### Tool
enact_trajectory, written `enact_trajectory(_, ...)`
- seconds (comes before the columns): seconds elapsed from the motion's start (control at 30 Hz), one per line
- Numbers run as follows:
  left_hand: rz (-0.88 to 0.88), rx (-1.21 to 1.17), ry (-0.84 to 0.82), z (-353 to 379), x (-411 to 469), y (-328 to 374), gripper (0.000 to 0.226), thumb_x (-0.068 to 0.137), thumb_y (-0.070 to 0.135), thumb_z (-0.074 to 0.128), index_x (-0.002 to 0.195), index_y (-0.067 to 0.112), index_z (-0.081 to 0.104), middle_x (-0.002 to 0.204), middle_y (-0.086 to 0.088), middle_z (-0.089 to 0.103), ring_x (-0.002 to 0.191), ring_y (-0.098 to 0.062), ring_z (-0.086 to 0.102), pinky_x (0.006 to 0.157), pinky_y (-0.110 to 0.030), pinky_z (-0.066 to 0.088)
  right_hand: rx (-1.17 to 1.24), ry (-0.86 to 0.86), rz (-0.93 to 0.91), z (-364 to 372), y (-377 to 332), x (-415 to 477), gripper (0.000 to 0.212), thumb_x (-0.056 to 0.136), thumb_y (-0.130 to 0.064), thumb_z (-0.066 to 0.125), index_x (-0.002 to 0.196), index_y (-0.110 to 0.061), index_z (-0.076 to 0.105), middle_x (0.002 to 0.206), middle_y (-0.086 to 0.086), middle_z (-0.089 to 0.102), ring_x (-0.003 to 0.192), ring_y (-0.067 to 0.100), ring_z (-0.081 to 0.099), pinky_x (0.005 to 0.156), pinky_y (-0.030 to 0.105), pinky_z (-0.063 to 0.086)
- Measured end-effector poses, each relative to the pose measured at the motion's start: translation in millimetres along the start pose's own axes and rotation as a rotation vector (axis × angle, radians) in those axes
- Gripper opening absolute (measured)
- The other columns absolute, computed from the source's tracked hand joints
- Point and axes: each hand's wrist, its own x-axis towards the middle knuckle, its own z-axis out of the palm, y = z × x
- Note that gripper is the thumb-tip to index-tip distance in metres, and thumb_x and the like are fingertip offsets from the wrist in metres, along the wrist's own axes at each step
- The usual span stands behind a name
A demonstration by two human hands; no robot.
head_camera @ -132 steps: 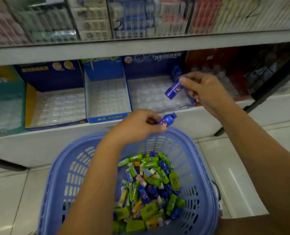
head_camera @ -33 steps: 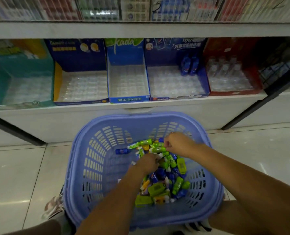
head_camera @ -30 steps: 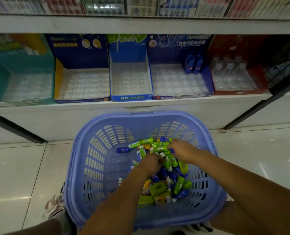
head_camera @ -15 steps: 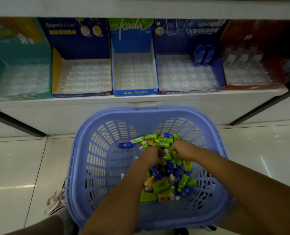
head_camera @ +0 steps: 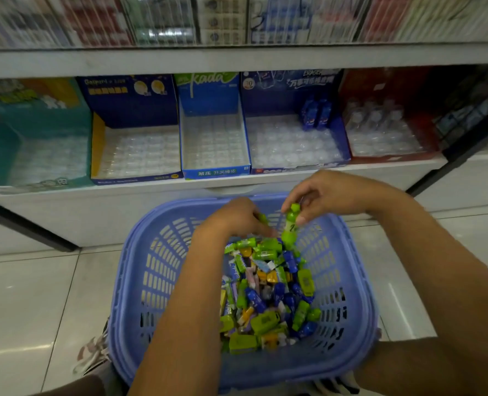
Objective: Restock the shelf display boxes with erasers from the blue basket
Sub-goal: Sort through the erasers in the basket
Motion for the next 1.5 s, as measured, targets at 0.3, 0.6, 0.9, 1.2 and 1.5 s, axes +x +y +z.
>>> enact_trajectory(0.3, 0.276, -0.348, 0.345, -47.1, -36.6, 38.2, 0.030, 0.079, 0.036, 0.072, 0.088, 0.007, 0.070, 0.085, -0.011, 0.070, 0.078, -0.023, 0.065, 0.077, -0.044, 0.053, 0.143, 0.698, -0.131, -64.1, -22.7, 17.3, 0.030, 0.072, -0.008, 0.079, 0.098, -0.017, 0.069, 0.091, 0.006, 0.071, 0.080, 0.005, 0.066, 0.079, 0.018, 0.053)
enact_trajectory(0.6, 0.330, -0.765, 0.558, -46.2, -18.4, 28.4, 0.004, 0.087, 0.021, 0.066, 0.084, 0.020, 0.068, 0.075, 0.013, 0.074, 0.076, -0.001, 0.069, 0.070, -0.013, 0.051, -0.299, 0.703, 0.042, -88.6, -33.3, 125.1, 0.030, 0.090, -0.016, 0.058, 0.117, -0.005, 0.063, 0.125, 0.013, 0.060, 0.118, 0.027, 0.052, 0.095, 0.025, 0.039)
enact_trajectory(0.9, 0.301, -1.065, 0.511, -44.8, -12.1, 23.7, 0.018, 0.100, 0.027, 0.043, 0.113, 0.029, 0.054, 0.090, -0.005, 0.066, 0.079, -0.016, 0.072, 0.062, -0.024, 0.057, -0.423, 0.534, 0.023, -92.4, -32.2, 163.9, 0.045, 0.090, -0.013, 0.058, 0.134, -0.014, 0.052, 0.142, 0.009, 0.047, 0.127, 0.027, 0.045, 0.100, 0.021, 0.033)
enact_trajectory(1.2, 0.238, -0.992, 0.507, -44.9, -12.3, 22.5, 0.026, 0.091, 0.014, 0.061, 0.116, 0.011, 0.056, 0.103, -0.011, 0.067, 0.072, -0.016, 0.071, 0.063, -0.022, 0.056, -0.438, 0.573, 0.035, -90.1, -28.2, 166.5, 0.036, 0.090, -0.013, 0.059, 0.126, -0.011, 0.060, 0.133, 0.011, 0.055, 0.122, 0.028, 0.050, 0.100, 0.023, 0.034)
enact_trajectory(1.5, 0.266, -0.905, 0.643, -44.5, -14.2, 25.4, 0.024, 0.088, 0.009, 0.065, 0.111, 0.011, 0.063, 0.097, -0.001, 0.069, 0.075, -0.010, 0.069, 0.071, -0.020, 0.057, 0.152, 0.665, -0.132, -52.1, -37.9, 87.8, 0.022, 0.094, -0.022, 0.055, 0.100, -0.007, 0.070, 0.099, 0.013, 0.071, 0.083, 0.018, 0.066, 0.072, 0.016, 0.048)
